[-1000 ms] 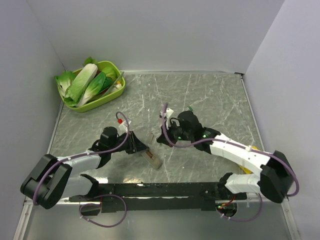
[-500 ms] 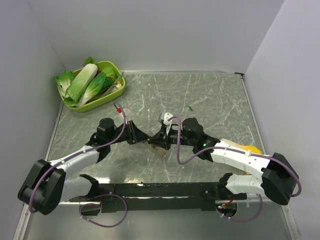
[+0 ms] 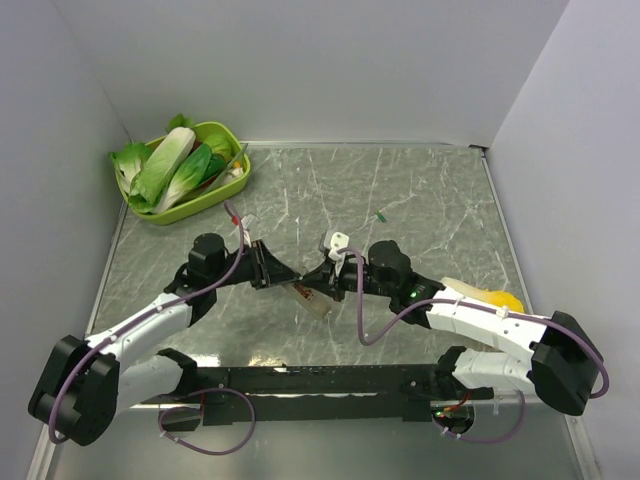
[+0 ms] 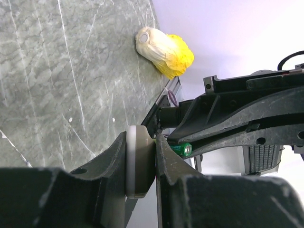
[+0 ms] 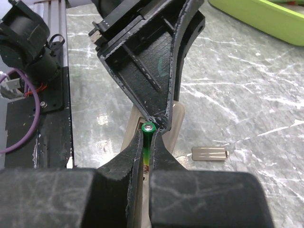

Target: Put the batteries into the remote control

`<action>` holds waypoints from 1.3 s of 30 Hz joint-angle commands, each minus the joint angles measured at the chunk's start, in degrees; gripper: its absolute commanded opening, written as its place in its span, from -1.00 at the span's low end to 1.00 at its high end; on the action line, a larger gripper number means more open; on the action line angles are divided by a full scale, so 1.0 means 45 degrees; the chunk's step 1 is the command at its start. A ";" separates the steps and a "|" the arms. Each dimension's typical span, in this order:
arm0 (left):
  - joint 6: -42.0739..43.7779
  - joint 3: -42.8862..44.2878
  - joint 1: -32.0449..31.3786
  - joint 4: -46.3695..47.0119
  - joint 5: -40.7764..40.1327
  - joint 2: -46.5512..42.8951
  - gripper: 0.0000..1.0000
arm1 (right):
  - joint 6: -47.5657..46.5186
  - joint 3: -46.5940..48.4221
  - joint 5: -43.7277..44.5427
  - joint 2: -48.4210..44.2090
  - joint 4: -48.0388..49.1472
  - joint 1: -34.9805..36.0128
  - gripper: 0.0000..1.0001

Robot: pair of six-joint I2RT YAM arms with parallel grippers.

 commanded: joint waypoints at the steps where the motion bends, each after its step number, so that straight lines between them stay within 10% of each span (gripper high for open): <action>1: -0.0367 0.0623 0.0020 -0.0137 0.0311 -0.0452 -0.97 | -0.0419 0.0044 -0.0032 -0.0180 0.0339 0.0261 -1.00; 25: -0.0133 0.1307 0.0274 -0.1486 0.0056 -0.0901 -0.97 | -0.1024 0.0083 0.1921 0.0228 -0.1048 0.0594 -1.00; 39: 0.0511 0.2205 0.0274 -0.2872 -0.0529 -0.0765 -0.97 | 0.0304 0.0434 0.2331 0.1460 -0.0834 0.0652 -0.40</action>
